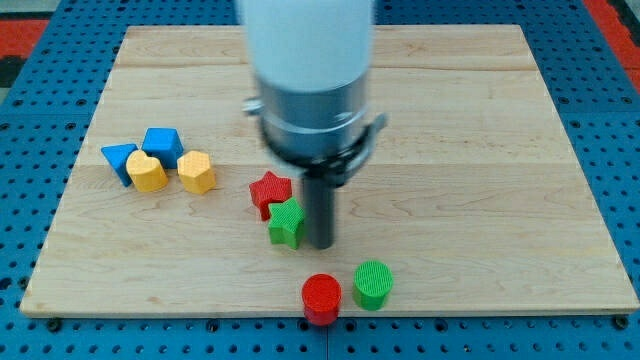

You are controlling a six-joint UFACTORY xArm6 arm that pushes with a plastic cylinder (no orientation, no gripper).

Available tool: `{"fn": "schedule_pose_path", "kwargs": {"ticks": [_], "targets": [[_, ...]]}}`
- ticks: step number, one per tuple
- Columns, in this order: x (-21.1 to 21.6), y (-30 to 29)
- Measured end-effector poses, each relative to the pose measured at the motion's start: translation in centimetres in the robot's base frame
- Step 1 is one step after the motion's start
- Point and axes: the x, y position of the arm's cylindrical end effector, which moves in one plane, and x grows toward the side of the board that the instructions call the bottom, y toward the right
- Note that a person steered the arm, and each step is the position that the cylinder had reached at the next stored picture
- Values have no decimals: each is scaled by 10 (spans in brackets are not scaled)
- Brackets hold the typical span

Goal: Adjust the red circlegreen circle parallel to each other

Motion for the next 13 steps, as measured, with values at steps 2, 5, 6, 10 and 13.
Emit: {"fn": "schedule_pose_path", "kwargs": {"ticks": [2, 5, 6, 10, 13], "targets": [[57, 206], [82, 122], [82, 90], [82, -8], [80, -129]]}}
